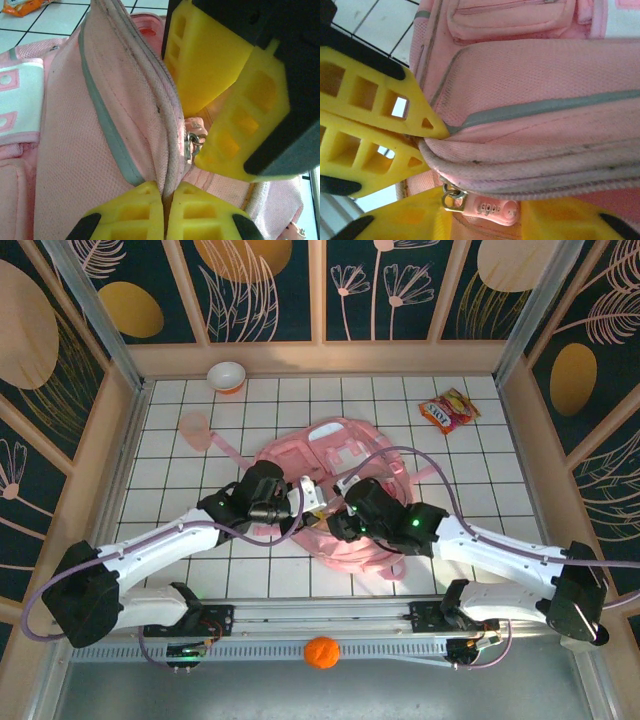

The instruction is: Pack the student bag

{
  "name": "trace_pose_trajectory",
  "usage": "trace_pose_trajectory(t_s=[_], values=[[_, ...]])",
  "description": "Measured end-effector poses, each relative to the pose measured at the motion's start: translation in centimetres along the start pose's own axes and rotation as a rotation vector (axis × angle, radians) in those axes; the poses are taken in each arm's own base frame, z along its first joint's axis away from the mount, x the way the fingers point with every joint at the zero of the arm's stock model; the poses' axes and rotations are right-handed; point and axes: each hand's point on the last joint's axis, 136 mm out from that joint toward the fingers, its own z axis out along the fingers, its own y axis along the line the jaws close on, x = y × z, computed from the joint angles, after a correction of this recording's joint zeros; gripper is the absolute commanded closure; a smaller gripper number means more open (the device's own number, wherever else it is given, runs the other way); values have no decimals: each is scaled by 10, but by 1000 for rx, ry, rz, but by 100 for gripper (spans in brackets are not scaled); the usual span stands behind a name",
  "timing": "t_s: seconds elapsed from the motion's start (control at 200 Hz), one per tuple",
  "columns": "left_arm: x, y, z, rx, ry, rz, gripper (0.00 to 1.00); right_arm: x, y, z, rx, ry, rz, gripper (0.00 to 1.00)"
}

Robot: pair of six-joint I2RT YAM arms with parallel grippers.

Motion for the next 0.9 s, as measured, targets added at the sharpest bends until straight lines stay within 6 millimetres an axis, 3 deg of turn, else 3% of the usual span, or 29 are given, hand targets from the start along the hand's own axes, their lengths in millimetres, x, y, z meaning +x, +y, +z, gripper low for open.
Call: trace_pose_trajectory(t_s=[0.105,0.485,0.826,0.901], values=[[1,3,1,-10,10,5,100,0,2,1,2,7,-28,100],[-2,15,-10,-25,-22,81,100,-17,-12,-22,-138,-10,16,100],[19,25,-20,-56,32,91,100,-11,-13,-4,-183,91,51,100],[20,28,-24,-73,38,99,67,-13,-9,-4,-206,88,58,100]])
